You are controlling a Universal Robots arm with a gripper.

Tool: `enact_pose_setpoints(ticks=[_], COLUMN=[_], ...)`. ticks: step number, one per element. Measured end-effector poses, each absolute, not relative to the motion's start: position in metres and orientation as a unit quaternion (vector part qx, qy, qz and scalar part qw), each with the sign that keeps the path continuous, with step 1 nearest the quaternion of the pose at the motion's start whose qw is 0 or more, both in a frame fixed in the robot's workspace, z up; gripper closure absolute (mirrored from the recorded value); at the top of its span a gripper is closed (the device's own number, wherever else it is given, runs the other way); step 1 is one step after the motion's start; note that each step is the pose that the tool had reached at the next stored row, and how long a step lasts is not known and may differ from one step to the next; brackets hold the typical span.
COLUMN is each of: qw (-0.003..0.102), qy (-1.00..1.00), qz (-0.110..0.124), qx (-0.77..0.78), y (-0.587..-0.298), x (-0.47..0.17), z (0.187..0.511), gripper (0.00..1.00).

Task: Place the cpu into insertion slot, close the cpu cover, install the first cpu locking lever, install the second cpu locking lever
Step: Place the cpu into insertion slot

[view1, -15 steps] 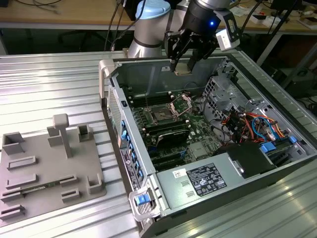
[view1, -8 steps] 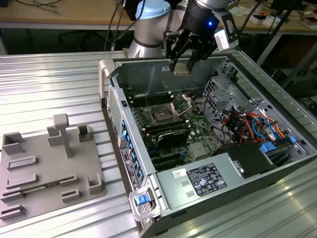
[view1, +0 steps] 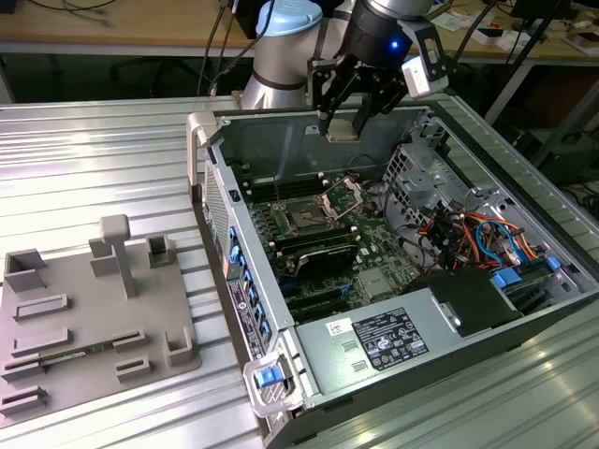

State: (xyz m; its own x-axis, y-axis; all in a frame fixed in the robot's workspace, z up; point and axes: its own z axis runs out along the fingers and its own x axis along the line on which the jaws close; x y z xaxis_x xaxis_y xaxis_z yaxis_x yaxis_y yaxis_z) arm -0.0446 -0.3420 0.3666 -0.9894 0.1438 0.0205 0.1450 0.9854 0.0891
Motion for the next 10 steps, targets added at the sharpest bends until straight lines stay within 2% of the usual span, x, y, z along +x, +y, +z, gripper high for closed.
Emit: enact_pose_setpoints(ticks=[10], qw=[0.007], qy=[-0.996], qz=[-0.045], qx=[-0.077], y=[-0.342], x=[-0.0448], z=[0.3666], gripper=[0.45])
